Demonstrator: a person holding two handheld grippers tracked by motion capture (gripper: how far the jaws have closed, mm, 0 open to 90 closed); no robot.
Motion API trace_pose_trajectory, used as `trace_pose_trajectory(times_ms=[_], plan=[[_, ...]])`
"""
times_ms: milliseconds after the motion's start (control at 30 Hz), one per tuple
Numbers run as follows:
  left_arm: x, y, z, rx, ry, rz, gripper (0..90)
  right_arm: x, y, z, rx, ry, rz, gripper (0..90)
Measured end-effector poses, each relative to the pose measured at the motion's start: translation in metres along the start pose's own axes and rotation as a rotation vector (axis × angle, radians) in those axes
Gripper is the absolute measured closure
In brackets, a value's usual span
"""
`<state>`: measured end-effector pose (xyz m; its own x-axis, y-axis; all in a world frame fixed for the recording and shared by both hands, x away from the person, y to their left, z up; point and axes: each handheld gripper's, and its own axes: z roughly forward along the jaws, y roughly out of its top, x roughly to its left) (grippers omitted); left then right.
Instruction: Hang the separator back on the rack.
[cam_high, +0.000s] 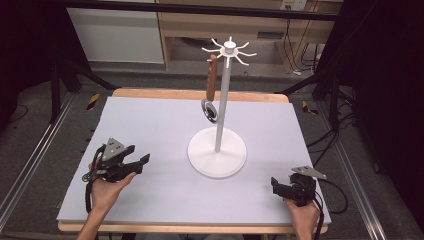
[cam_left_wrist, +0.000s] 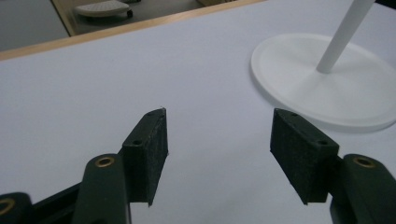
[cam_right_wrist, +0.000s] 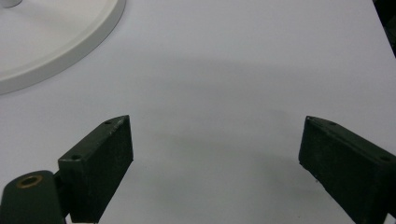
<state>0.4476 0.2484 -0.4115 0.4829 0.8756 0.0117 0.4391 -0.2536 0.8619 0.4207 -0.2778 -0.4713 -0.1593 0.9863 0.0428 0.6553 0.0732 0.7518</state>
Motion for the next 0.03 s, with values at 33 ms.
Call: trace_pose_trajectory(times_ms=[33], plan=[[0.0, 0.0, 0.0, 0.0, 0.0, 0.0, 36.0, -0.0006, 0.0, 0.0001, 0.001, 0.002, -0.001, 10.3]])
